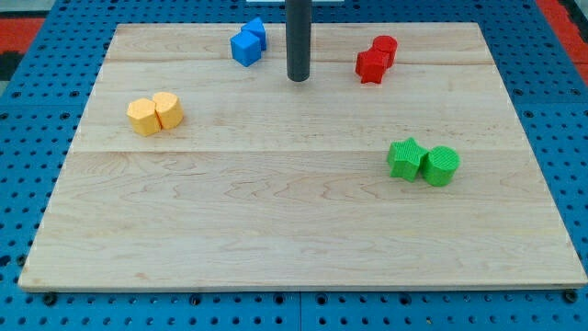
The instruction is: Move the red blocks to the top left of the green star
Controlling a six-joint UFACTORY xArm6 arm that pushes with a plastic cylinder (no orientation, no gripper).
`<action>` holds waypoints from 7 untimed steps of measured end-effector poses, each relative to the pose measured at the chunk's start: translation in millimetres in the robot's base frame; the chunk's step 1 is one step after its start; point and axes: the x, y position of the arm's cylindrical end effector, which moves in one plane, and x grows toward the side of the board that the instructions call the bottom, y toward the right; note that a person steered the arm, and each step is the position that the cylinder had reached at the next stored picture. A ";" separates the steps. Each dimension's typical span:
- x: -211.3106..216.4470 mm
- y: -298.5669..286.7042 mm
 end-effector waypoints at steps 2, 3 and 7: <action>58.1 4.0; 71.7 4.0; 11.4 190.3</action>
